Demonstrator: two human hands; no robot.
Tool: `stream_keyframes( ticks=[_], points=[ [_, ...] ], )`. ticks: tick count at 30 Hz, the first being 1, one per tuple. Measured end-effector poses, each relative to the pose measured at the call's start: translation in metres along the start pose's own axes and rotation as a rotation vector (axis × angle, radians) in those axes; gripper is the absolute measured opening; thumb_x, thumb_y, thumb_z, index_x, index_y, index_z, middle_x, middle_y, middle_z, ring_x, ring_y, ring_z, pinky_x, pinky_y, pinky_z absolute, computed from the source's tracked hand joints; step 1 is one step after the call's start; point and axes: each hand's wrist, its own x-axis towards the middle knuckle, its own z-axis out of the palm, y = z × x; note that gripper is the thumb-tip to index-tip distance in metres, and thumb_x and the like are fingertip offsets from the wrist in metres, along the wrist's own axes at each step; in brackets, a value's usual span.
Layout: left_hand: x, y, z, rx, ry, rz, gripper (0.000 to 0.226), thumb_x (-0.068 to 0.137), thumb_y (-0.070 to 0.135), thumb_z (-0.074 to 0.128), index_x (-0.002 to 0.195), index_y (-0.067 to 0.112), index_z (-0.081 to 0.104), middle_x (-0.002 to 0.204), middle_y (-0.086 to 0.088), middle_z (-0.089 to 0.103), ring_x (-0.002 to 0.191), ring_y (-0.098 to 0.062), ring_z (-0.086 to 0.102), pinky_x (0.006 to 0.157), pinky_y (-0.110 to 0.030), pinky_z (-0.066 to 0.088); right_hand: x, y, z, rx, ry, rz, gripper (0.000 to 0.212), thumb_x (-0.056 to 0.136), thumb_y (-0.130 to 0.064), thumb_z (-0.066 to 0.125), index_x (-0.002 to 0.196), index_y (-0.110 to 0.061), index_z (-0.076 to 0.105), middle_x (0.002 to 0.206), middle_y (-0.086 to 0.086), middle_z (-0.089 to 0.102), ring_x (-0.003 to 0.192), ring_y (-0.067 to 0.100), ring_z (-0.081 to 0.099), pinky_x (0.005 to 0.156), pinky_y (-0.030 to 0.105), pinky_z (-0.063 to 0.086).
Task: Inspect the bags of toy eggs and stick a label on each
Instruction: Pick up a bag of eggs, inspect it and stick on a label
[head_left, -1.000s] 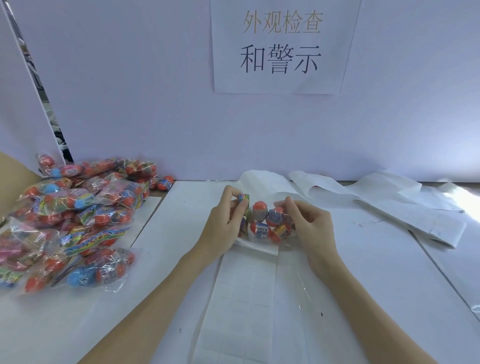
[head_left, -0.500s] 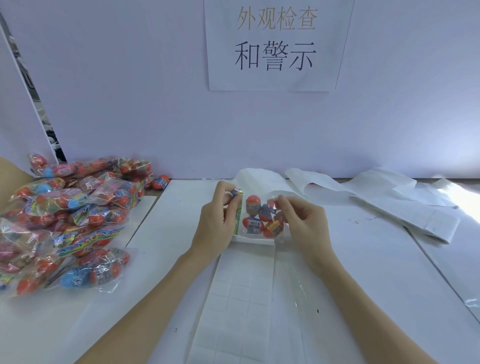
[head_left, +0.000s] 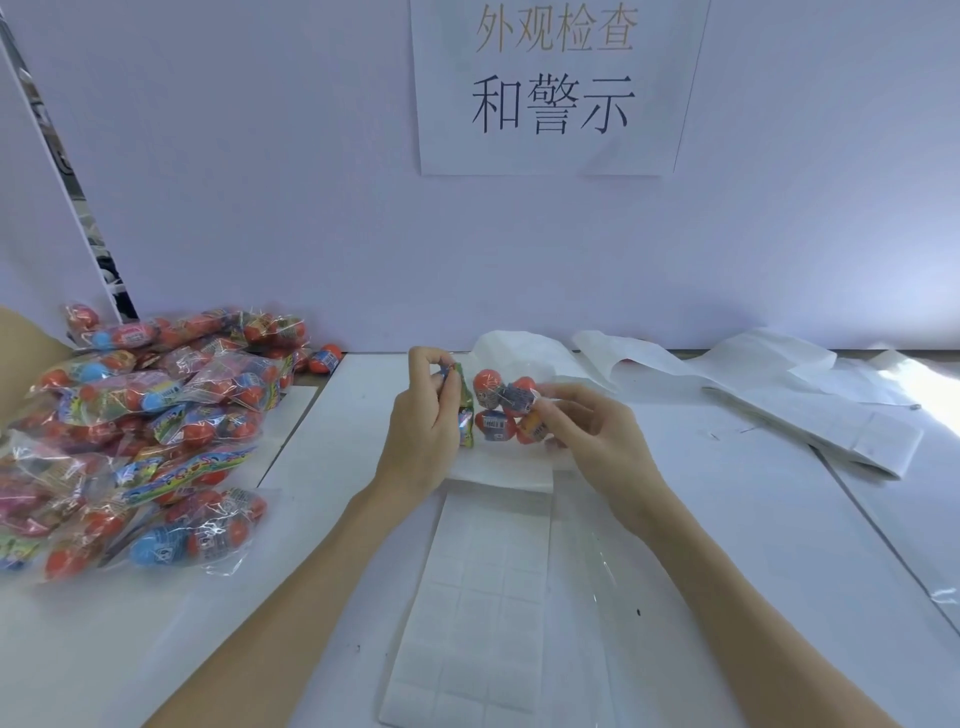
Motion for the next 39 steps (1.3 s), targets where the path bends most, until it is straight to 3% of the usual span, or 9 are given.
stream_keyframes(
  ticks=[4,7,10,14,19,24,29,34,39],
  points=[
    [0.001,0.000,0.001,0.010,-0.044,-0.047,0.009,0.112,0.013,0.039,0.108,0.021,0.039,0.079,-0.015,0.065,0.066,-0.027,0.060,0.053,-0.041,0.044,0.001,0.001,0.003,0.018,0.089,-0.015,0.022,0.109,-0.026,0.053,0.106,-0.020,0.074,0.080,-0.002,0.074,0.076,0.014,0.069,0.070,0.024,0.054],
    [-0.002,0.006,0.004,-0.040,-0.051,-0.048,0.014,0.105,0.015,0.049,0.117,0.023,0.046,0.101,0.001,0.068,0.087,-0.004,0.063,0.069,-0.012,0.046,0.002,-0.001,0.002,-0.010,0.137,-0.057,0.033,0.111,-0.032,0.046,0.103,-0.012,0.072,0.088,0.023,0.068,0.077,0.023,0.064,0.069,0.031,0.051],
    [-0.003,0.013,0.002,-0.108,-0.113,-0.059,0.029,0.100,0.037,0.055,0.124,0.021,0.060,0.109,0.005,0.069,0.099,-0.008,0.063,0.083,-0.009,0.044,0.000,-0.004,0.001,-0.015,0.087,-0.073,0.039,0.108,-0.040,0.052,0.104,-0.008,0.074,0.084,0.027,0.062,0.073,0.022,0.057,0.065,0.030,0.047],
    [-0.002,0.020,0.001,-0.121,-0.106,-0.052,0.017,0.103,0.031,0.064,0.106,0.019,0.076,0.094,0.013,0.074,0.087,-0.009,0.066,0.079,-0.021,0.052,-0.003,-0.004,0.004,0.015,0.022,-0.049,0.023,0.102,-0.042,0.063,0.112,-0.025,0.076,0.073,-0.006,0.067,0.064,0.011,0.055,0.059,0.020,0.045],
    [0.001,0.019,-0.006,-0.157,0.009,-0.096,0.007,0.098,0.016,0.071,0.093,0.017,0.076,0.081,0.001,0.074,0.081,-0.020,0.069,0.074,-0.026,0.056,-0.002,-0.003,0.002,0.070,0.061,-0.031,0.038,0.105,-0.039,0.055,0.107,-0.011,0.081,0.091,0.007,0.078,0.078,0.015,0.060,0.064,0.026,0.046],
    [0.000,0.021,-0.005,-0.182,-0.030,-0.104,0.011,0.101,0.011,0.066,0.092,0.013,0.073,0.078,-0.017,0.066,0.078,-0.035,0.062,0.074,-0.038,0.054,0.000,0.001,0.004,-0.002,0.164,-0.023,0.039,0.109,-0.035,0.052,0.094,-0.016,0.083,0.084,0.007,0.079,0.071,0.015,0.056,0.059,0.022,0.045],
    [-0.004,0.023,-0.006,-0.106,-0.134,-0.009,0.012,0.101,0.022,0.065,0.094,0.012,0.066,0.061,-0.001,0.061,0.062,-0.022,0.060,0.069,-0.033,0.049,0.001,0.002,0.003,-0.280,0.209,-0.123,0.058,0.107,-0.042,0.051,0.078,0.006,0.068,0.058,0.017,0.043,0.058,0.014,0.032,0.058,0.034,0.029],
    [0.000,0.019,-0.007,0.023,-0.050,-0.014,0.025,0.103,0.025,0.065,0.080,0.018,0.059,0.066,0.010,0.069,0.062,-0.006,0.064,0.064,-0.012,0.045,0.001,0.003,0.004,-0.323,0.189,-0.138,0.054,0.109,-0.036,0.049,0.082,0.005,0.070,0.061,0.017,0.058,0.054,0.011,0.036,0.056,0.031,0.033],
    [-0.002,0.016,-0.001,0.106,-0.039,-0.011,0.023,0.106,0.029,0.058,0.085,0.021,0.055,0.071,0.012,0.070,0.064,-0.004,0.063,0.063,-0.015,0.047,0.001,0.007,0.007,-0.300,0.187,-0.112,0.047,0.111,-0.032,0.045,0.089,-0.002,0.075,0.065,0.004,0.068,0.049,0.004,0.046,0.055,0.027,0.040]
  ],
)
